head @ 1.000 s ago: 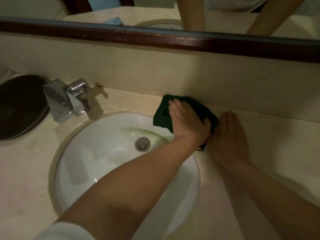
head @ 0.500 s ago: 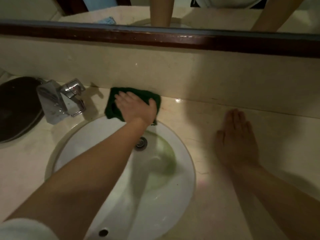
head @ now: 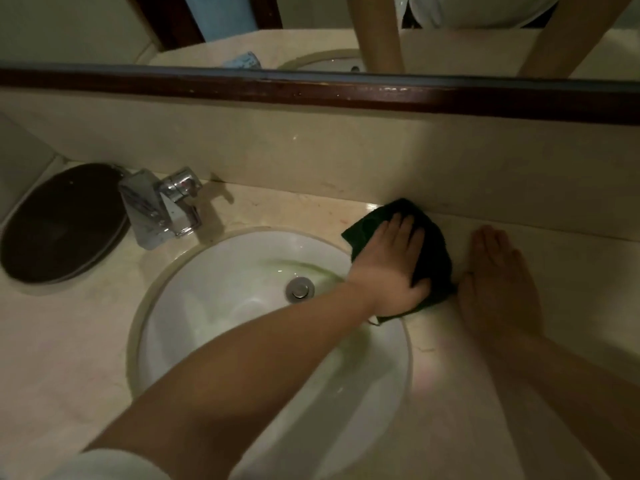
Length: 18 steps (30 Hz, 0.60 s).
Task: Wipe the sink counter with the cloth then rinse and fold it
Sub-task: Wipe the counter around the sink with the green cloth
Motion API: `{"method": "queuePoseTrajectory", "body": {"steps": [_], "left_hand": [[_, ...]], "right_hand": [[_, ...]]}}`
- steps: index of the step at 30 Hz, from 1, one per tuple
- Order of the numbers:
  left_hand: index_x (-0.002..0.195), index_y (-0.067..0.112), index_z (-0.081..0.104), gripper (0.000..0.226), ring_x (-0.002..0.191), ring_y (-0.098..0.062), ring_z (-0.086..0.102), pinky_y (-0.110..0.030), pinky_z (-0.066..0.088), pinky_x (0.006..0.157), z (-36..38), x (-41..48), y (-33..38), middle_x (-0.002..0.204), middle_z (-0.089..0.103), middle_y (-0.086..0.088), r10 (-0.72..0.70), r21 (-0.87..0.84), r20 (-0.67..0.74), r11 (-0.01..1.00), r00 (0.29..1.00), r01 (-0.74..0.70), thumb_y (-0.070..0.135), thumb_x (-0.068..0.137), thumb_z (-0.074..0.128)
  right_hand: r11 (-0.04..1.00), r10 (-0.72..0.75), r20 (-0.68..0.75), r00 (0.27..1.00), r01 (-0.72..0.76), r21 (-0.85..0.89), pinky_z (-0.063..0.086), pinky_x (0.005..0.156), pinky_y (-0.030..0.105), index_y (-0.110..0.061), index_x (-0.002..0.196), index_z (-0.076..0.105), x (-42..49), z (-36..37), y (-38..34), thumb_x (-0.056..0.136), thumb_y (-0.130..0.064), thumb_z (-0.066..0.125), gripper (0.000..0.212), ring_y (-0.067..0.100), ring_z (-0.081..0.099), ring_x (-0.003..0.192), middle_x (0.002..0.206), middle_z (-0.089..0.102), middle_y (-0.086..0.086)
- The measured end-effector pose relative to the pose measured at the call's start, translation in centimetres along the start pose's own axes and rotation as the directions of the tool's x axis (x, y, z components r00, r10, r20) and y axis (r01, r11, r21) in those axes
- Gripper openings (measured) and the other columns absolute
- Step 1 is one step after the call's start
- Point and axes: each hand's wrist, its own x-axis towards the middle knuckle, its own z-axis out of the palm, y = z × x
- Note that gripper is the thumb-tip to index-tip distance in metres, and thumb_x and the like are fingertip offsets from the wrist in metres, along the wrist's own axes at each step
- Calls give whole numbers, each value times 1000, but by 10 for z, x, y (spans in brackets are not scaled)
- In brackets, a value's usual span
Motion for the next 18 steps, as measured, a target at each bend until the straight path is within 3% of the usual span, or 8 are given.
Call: {"method": "queuePoseTrajectory", "body": {"steps": [2,4,7,10,12,15,17,18], "left_hand": [[150,3,26,87,147,-36,12,-42,8,120,-2,-14,-33,158,20,-21,-4,10,-32,1000,999,4,56,83,45],[152,4,18,89,148,-33,7,-40,5,121,0,-24,-65,160,14,-19,-180,57,-41,982,983,182,59,85,33],[153,2,7,88,148,-35,3,-43,2,121,5,-32,-92,161,7,-21,-448,74,-77,888,891,453,59,87,17],[152,-1,6,89,148,-38,0,-46,-1,121,4,-14,-72,159,5,-25,-579,-16,-60,815,813,579,58,88,25],[152,-3,5,91,147,-40,-1,-48,-2,120,5,1,-54,158,3,-28,-612,-50,-45,791,789,610,57,88,29],[151,-4,6,92,146,-44,1,-50,0,120,5,10,-25,157,5,-31,-562,-26,-52,827,826,561,58,87,27],[151,-5,6,93,145,-45,1,-51,1,120,5,15,0,157,5,-32,-488,-13,-44,873,872,488,59,86,26],[151,-4,6,94,145,-45,2,-51,2,120,5,19,15,157,5,-31,-457,-8,-34,890,889,457,60,85,26]], "right_hand": [[1000,17,31,999,-18,15,21,119,45,3,150,29,1,-4,-2,81,-30,16,78,32,26,147,158,29,18],[999,38,41,998,-38,16,19,120,43,2,151,26,1,-5,-3,82,-31,19,77,30,24,148,159,26,17],[1000,21,23,1000,-21,13,17,121,42,0,153,23,0,-4,-4,85,-30,21,75,29,20,149,161,23,16],[999,42,26,999,-42,21,11,123,39,-3,155,18,-1,-5,-3,87,-30,20,73,24,13,151,164,17,11],[996,48,13,999,-49,80,8,123,35,-5,155,19,0,-7,-4,87,-28,21,72,22,11,152,164,16,9],[940,-5,59,998,-16,340,11,119,20,-11,154,27,-3,-23,4,95,-22,22,60,16,17,150,162,22,4],[940,49,12,999,-50,337,19,109,5,-13,151,33,-12,-38,38,100,-15,32,51,14,27,145,159,31,3],[941,122,-8,993,-113,318,22,110,8,-10,149,37,-17,-43,62,96,-16,33,53,21,32,144,156,35,9]]}}
